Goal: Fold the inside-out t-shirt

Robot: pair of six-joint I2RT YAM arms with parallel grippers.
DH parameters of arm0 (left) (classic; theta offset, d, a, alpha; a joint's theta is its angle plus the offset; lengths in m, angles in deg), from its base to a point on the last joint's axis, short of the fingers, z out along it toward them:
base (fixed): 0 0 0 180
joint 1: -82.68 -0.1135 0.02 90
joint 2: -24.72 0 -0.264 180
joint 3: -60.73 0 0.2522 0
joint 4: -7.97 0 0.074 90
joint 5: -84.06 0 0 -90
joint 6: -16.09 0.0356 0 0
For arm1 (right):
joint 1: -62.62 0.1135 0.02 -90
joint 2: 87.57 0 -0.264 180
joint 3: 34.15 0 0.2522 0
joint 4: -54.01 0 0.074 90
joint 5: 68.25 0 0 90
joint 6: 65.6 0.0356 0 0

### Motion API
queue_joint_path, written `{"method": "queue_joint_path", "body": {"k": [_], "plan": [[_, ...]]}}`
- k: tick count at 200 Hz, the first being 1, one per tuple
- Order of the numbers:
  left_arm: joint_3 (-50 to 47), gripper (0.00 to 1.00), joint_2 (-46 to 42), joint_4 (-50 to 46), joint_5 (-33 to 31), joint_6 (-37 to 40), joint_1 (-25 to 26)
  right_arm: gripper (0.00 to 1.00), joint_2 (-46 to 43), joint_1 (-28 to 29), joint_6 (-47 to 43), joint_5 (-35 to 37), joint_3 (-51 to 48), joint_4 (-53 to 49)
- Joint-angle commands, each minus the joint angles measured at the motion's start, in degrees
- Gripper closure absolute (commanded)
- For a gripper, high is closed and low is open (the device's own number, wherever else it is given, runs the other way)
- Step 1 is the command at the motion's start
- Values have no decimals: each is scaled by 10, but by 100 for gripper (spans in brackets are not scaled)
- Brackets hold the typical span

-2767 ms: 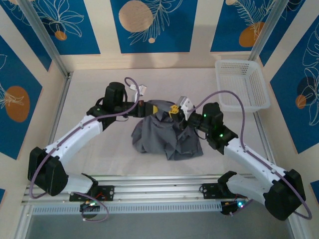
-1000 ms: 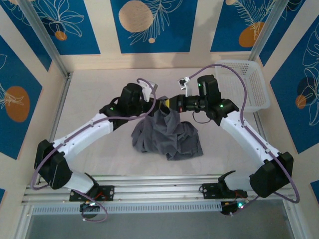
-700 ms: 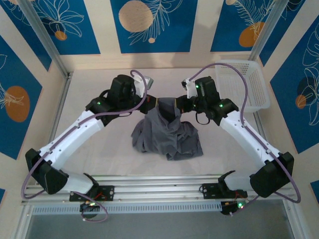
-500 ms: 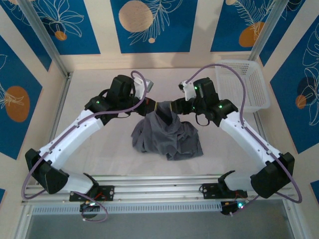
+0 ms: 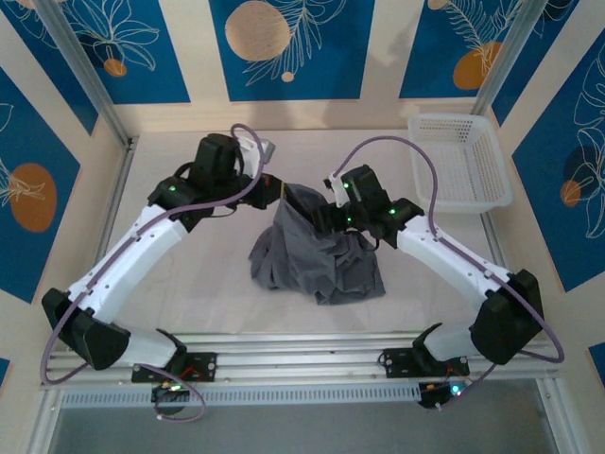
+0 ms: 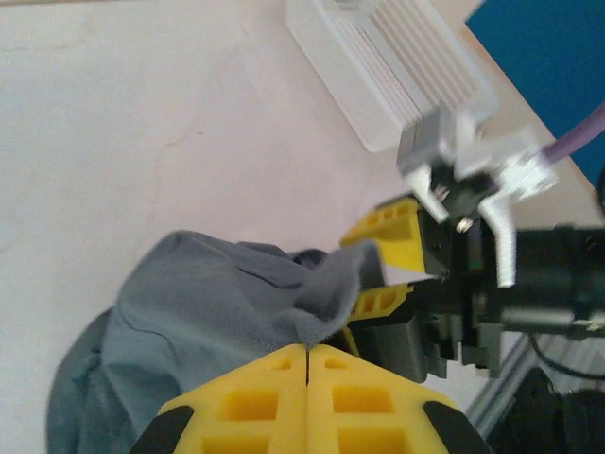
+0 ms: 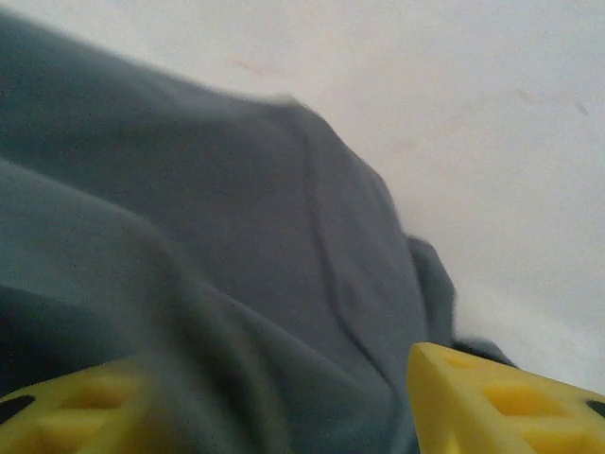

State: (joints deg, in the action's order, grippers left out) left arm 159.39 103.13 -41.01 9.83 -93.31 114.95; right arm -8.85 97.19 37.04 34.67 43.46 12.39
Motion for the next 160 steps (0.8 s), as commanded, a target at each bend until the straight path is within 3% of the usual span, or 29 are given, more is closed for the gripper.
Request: {"method": "queue_joint_path", "body": {"k": [1, 17, 46, 72, 85, 98, 116, 135, 160], "plan": [[22, 100, -25, 1, -16, -9, -33, 41, -10, -12, 36, 65, -17, -54], [20, 100, -24, -5, -18, -7, -61, 42, -33, -29, 51, 49, -26, -71], [16, 100, -12, -7, 18, -5, -94, 46, -62, -44, 44, -44, -22, -91], [0, 100, -1, -8, 65, -1, -95, 67, -78, -42, 57, -208, -28, -75], [-39, 100, -9, -10, 49, -3, -95, 79, -89, -28, 73, -314, -65, -43], [-86, 100, -21, -6, 27, -4, -94, 82, -96, 1, 89, -342, -108, -23], [-145, 100, -32, 12, 34, -11, -95, 73, -110, 27, 96, -314, -126, -41], [-198, 91, -34, 62, 80, -29, -87, 55, -155, 19, 131, -198, -124, -39], [-191, 79, -1, 91, 83, -37, -31, 50, -195, -64, 227, -72, -132, -23]]}}
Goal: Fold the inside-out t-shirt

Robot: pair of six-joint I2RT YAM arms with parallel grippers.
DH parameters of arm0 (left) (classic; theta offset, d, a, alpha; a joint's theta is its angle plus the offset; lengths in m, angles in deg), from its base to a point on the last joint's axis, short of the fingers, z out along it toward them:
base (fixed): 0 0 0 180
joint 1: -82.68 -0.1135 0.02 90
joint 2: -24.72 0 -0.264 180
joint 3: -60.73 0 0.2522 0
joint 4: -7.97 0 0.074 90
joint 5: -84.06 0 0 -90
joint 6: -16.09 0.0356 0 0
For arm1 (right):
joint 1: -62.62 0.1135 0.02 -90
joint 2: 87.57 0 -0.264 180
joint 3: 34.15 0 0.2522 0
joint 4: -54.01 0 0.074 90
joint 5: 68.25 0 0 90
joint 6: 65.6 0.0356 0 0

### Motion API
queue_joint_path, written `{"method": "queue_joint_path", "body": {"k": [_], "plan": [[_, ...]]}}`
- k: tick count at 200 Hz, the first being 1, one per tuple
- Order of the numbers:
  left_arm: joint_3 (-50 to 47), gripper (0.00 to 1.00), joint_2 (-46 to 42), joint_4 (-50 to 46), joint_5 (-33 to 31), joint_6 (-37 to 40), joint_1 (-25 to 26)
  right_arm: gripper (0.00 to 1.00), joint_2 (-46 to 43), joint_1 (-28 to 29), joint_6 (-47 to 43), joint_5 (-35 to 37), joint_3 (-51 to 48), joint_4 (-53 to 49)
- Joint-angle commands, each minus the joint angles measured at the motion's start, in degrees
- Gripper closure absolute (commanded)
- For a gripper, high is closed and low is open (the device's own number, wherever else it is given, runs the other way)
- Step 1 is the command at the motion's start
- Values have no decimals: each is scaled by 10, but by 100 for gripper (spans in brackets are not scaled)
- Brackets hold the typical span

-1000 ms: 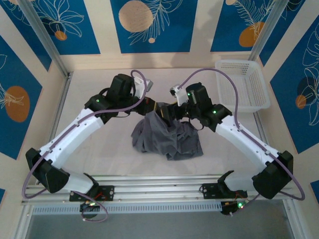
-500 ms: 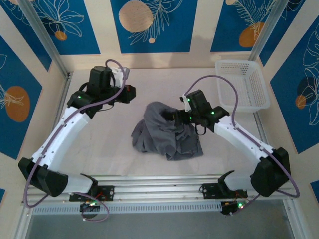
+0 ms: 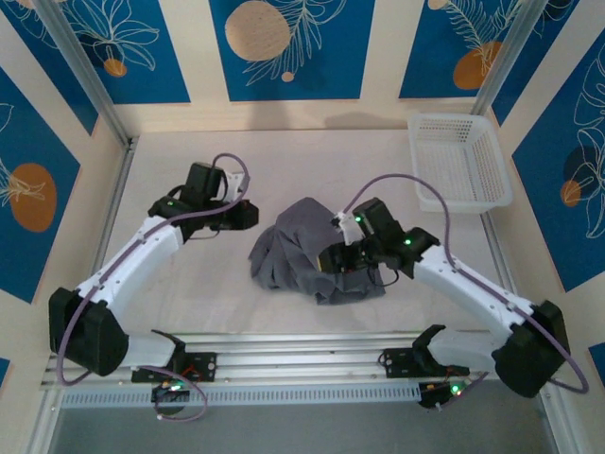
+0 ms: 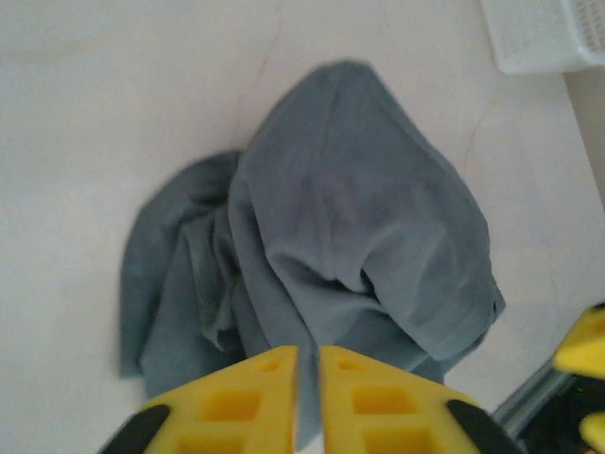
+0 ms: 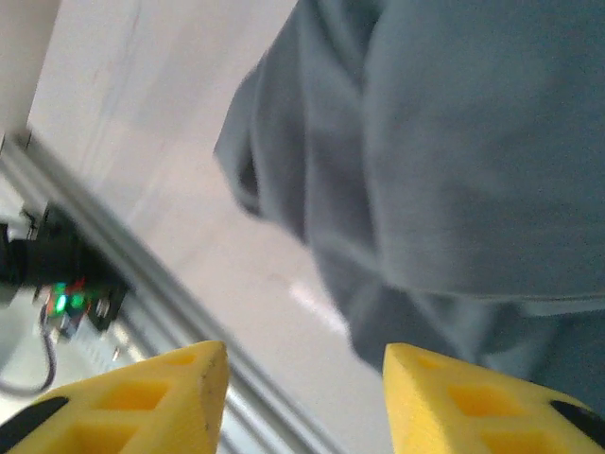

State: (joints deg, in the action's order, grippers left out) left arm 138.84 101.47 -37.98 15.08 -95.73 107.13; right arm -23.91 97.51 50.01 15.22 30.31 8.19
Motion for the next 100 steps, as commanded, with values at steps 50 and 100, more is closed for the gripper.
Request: {"method": "queue_joint_path", "body": {"k": [50, 100], "plan": [[74, 50, 112, 38, -62, -11, 101, 51, 100, -200, 70, 6, 37, -7], [76, 49, 111, 27, -72, 6, 100, 51, 191, -211, -25, -100, 61, 25]]}}
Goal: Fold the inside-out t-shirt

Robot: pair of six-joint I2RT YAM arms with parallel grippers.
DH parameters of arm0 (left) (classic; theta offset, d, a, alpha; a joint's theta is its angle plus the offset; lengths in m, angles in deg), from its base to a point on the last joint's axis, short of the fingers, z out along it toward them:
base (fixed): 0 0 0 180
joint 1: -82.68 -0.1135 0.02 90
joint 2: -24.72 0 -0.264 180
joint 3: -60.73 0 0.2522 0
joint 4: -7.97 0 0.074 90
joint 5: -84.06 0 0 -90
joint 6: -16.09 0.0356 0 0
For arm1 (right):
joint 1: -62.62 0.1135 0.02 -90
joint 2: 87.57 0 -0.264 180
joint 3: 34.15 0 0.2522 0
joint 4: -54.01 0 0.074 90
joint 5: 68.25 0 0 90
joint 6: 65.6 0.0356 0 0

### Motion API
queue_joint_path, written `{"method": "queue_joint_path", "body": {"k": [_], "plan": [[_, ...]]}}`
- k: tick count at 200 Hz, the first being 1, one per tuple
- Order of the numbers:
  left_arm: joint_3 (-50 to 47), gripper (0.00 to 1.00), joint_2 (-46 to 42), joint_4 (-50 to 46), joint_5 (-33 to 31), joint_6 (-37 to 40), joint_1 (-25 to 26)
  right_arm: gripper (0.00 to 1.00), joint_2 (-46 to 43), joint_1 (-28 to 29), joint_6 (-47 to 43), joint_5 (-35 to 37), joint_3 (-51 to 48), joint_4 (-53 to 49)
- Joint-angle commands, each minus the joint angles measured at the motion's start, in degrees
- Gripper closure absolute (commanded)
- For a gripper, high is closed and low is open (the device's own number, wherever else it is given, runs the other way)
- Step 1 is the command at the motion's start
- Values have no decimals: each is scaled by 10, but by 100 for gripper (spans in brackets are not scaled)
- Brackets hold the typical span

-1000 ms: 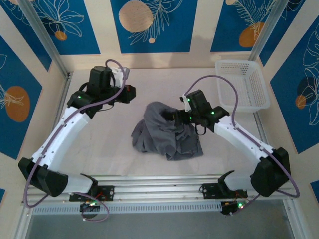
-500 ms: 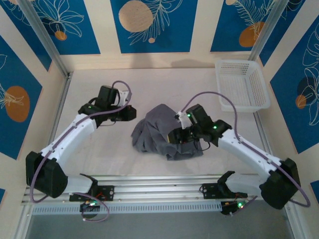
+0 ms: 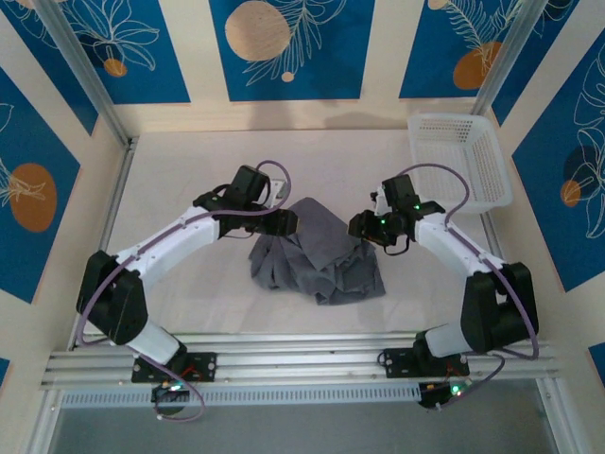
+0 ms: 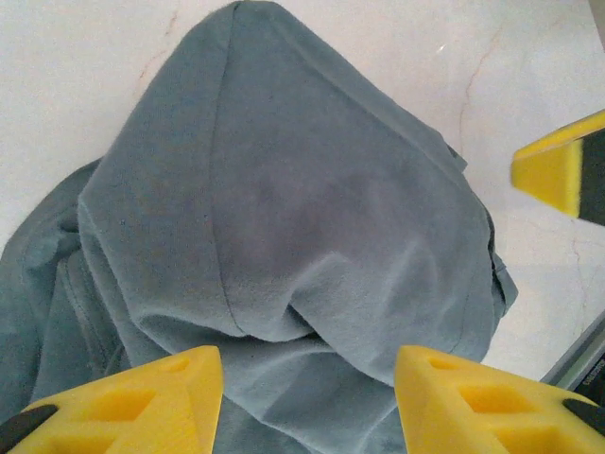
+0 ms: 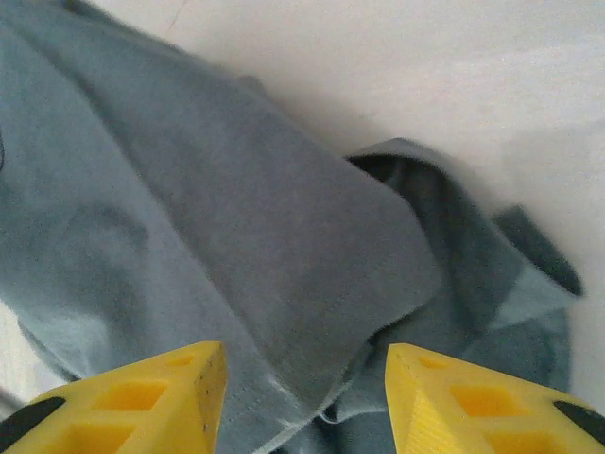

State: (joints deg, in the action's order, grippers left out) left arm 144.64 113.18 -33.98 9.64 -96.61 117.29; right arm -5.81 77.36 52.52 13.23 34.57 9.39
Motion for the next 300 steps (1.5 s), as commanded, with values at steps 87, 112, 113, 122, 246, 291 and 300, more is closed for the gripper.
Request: {"method": "queue_joint_path", "body": {"k": [87, 112, 113, 122, 246, 291, 300], "plan": [[26, 48, -2, -9, -12, 12, -2, 47, 49, 22, -73, -72, 25, -8], [26, 47, -6, -14, -12, 15, -2, 46, 65, 29, -76, -51, 28, -18], [26, 47, -7, -14, -13, 15, -2, 46, 65, 30, -75, -49, 28, -18], [25, 47, -8, -15, -14, 15, -3, 46, 63, 31, -74, -43, 25, -14], [11, 47, -3, -8, -7, 10, -2, 94, 31, 31, -59, -48, 21, 6], [15, 47, -4, -12, -7, 12, -2, 100, -23, 34, -33, -29, 38, 4], [15, 47, -4, -13, -8, 12, -2, 100, -46, 35, -24, -18, 42, 8]]}}
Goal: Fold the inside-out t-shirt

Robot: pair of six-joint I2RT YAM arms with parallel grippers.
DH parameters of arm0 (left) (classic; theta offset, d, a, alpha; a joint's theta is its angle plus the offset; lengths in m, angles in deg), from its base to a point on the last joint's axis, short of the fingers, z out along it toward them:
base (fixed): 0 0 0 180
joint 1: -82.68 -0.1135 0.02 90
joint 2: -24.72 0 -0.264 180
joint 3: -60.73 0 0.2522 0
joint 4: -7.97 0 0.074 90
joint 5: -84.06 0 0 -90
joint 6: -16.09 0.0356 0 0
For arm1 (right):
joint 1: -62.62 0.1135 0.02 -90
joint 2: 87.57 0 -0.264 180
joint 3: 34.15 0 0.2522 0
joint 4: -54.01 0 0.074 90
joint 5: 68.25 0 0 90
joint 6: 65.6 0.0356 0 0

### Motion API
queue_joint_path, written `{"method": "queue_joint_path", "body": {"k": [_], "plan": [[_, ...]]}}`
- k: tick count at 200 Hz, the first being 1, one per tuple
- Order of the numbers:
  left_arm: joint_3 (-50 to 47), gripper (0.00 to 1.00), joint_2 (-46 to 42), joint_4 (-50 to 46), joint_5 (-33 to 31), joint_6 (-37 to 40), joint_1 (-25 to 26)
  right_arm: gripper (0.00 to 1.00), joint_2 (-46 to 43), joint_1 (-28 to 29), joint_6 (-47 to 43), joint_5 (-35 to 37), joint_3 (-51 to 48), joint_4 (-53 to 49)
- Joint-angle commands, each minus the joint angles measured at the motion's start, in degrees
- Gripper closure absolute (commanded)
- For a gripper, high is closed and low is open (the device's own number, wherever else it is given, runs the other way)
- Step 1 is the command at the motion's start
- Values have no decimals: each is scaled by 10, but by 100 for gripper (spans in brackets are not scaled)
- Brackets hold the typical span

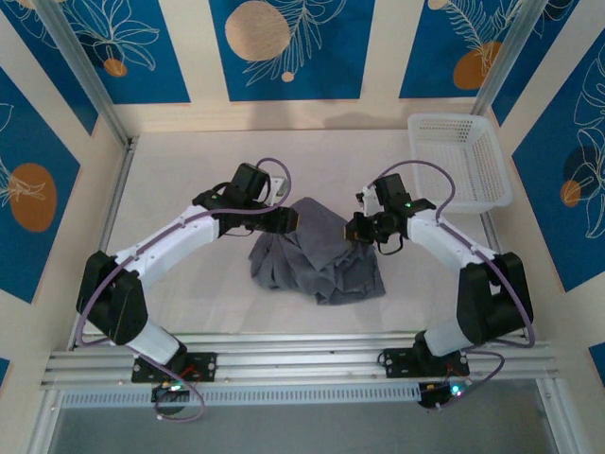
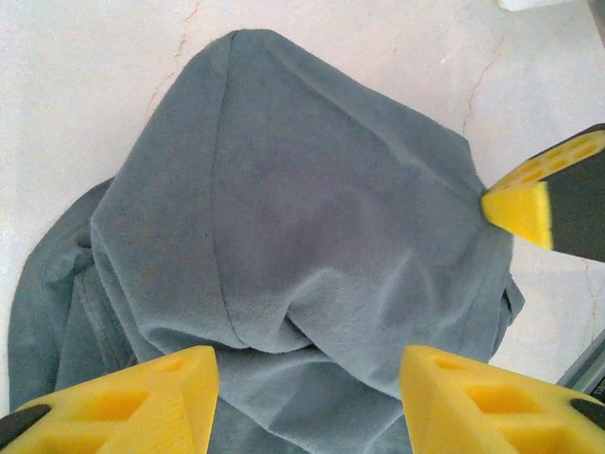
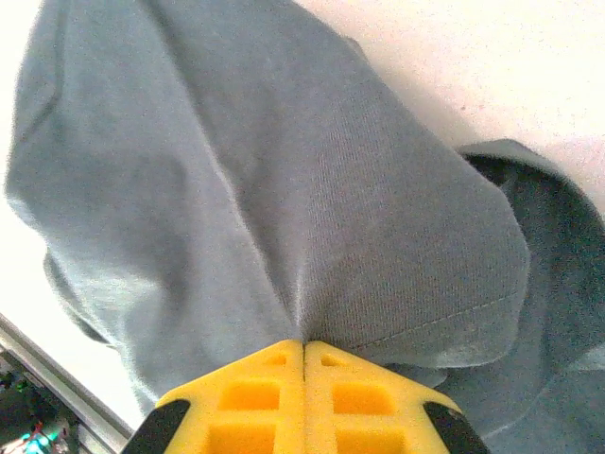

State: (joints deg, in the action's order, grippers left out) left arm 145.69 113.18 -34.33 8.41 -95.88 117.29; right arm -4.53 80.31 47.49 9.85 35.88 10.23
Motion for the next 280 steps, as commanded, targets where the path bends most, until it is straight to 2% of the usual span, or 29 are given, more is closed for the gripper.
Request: {"method": "queue_joint_path", "body": {"k": [1, 22, 37, 76, 102, 117, 129, 144, 159, 164, 187, 192, 195, 200, 204, 206, 211, 224, 237, 262, 280], "plan": [[5, 47, -4, -9, 5, 5, -2, 100, -62, 6, 29, 18, 30, 0], [6, 47, -5, -9, 7, 6, -2, 100, -107, 6, 59, 38, 52, 2], [5, 47, -6, -4, 15, 6, -2, 100, -120, 6, 73, 27, 69, -3], [-14, 44, -15, 47, 91, 8, -2, 100, -126, 6, 114, -12, 90, 10], [-42, 40, -31, 78, 128, 10, -1, 100, -125, 4, 140, -7, 120, 0], [-61, 32, -38, 82, 150, 9, 3, 100, -125, 1, 159, 6, 139, -11], [-77, 27, -39, 59, 118, 8, 20, 100, -126, -6, 178, 23, 152, -17], [-94, 20, -31, 9, 33, -2, 51, 100, -125, -16, 200, 25, 158, -14], [-113, 4, -13, -32, -45, -18, 73, 100, -124, -19, 208, 14, 157, -7], [-124, 1, -8, -32, -54, -22, 78, 100, -122, -20, 208, 10, 157, -6], [-167, 1, 22, 13, -32, -46, 79, 100, -121, -19, 216, -3, 158, -6], [-167, 5, 32, 16, -31, -49, 79, 100, -122, -20, 218, -2, 158, -6], [-166, 12, 39, 16, -34, -50, 79, 100, -122, -20, 219, 0, 158, -7], [-162, 29, 49, 12, -43, -49, 79, 100, -124, -21, 221, 4, 159, -10], [-156, 52, 55, 4, -55, -47, 78, 100, -125, -23, 221, 12, 161, -16], [-152, 69, 58, -1, -62, -46, 77, 100, -127, -25, 222, 17, 162, -19], [-140, 100, 62, -17, -82, -41, 75, 100, -130, -29, 225, 31, 165, -32], [-104, 100, 53, -62, -120, -15, 56, 100, -141, -50, 240, 68, 173, -72], [-72, 100, 19, -90, -141, 7, 16, 100, -158, -82, 256, 83, 167, -98], [-15, 100, -39, -106, -105, 33, -87, 100, -180, -106, 239, 70, 146, -119], [52, 100, -46, -136, -99, 58, -122, 100, -183, -102, 228, 39, 132, -133]]}}
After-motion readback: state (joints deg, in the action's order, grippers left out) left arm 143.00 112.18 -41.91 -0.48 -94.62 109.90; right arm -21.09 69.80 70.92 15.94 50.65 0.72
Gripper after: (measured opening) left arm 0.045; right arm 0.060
